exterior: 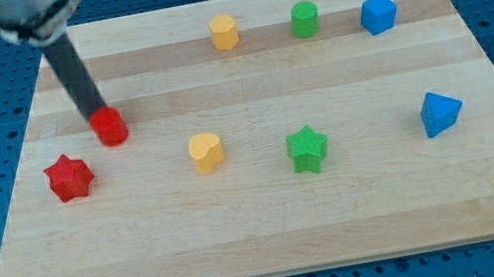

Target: Move your arm towards the hexagon

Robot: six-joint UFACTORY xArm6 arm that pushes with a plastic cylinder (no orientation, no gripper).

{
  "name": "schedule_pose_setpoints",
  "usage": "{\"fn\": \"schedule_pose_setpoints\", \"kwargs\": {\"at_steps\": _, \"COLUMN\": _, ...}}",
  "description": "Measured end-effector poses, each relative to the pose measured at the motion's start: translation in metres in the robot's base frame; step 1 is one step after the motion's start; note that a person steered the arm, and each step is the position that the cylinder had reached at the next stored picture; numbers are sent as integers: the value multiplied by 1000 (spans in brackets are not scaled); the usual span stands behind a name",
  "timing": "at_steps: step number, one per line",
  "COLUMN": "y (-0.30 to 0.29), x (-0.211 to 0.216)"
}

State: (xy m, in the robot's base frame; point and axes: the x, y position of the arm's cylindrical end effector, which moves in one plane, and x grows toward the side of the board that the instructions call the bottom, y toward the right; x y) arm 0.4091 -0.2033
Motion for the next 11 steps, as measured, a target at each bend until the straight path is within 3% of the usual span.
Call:
{"fn": "schedule_pose_setpoints", "kwargs": {"at_steps": 1, "y": 4, "x": 1}}
{"fn": "schedule_pose_setpoints", "kwargs": {"at_steps": 3, "y": 158, "x": -16}}
{"fn": "schedule_pose_setpoints", "kwargs": {"at_steps": 4, "y": 170, "x": -16}}
{"fn": "schedule_pose_setpoints", "kwargs": {"at_steps": 5, "y": 219, "x": -17}}
{"fn": "schedule_pose_setpoints", "kwargs": {"at_steps": 6, "y": 225, "x": -17}}
{"fn": "schedule_pose_setpoints", "kwargs": {"at_steps": 7, "y": 226, "x": -63}}
{"fn": "schedule_pose_setpoints", "kwargs": {"at_steps": 11, "y": 226, "x": -93}}
